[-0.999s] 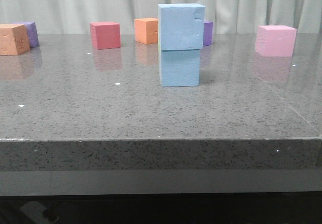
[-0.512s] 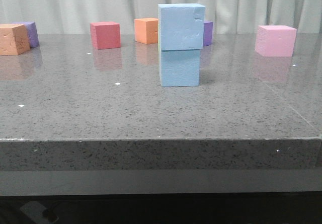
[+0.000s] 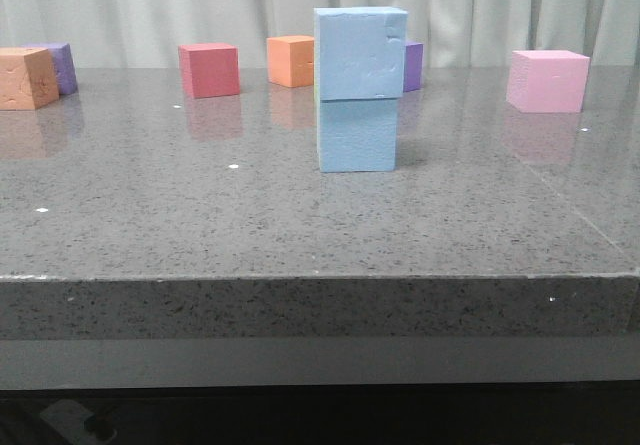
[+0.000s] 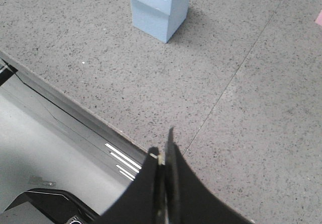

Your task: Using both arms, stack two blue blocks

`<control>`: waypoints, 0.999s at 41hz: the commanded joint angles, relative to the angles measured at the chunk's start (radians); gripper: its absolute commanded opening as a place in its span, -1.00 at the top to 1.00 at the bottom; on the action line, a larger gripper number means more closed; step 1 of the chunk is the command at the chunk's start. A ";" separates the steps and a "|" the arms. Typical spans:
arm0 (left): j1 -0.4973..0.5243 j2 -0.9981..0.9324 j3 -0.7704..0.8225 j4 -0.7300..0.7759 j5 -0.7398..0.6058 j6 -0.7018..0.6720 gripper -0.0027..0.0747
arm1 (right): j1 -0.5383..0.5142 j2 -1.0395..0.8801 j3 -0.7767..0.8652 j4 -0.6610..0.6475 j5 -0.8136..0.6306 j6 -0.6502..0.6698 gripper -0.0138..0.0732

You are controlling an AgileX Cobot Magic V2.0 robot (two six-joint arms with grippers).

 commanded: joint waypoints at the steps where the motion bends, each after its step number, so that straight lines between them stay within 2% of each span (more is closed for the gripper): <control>1: 0.057 -0.047 0.013 -0.005 -0.069 -0.004 0.98 | -0.006 -0.004 -0.023 0.000 -0.065 -0.010 0.84; 7: 0.208 -0.146 0.084 -0.067 -0.076 -0.004 0.98 | -0.006 -0.004 -0.023 0.000 -0.065 -0.010 0.84; 13: 0.339 -0.251 0.189 -0.174 -0.191 0.007 0.98 | -0.006 -0.004 -0.023 0.000 -0.065 -0.010 0.84; 17: 0.400 -0.309 0.271 -0.244 -0.295 0.135 0.98 | -0.006 -0.004 -0.023 0.000 -0.065 -0.010 0.84; 22: 0.447 -0.376 0.387 -0.304 -0.448 0.288 0.98 | -0.006 -0.004 -0.023 0.000 -0.065 -0.010 0.84; 34: 0.527 -0.490 0.617 -0.304 -0.757 0.290 0.98 | -0.006 -0.004 -0.023 0.000 -0.065 -0.010 0.84; 41: 0.532 -0.505 0.675 -0.309 -0.830 0.290 0.98 | -0.006 -0.004 -0.023 0.000 -0.065 -0.010 0.84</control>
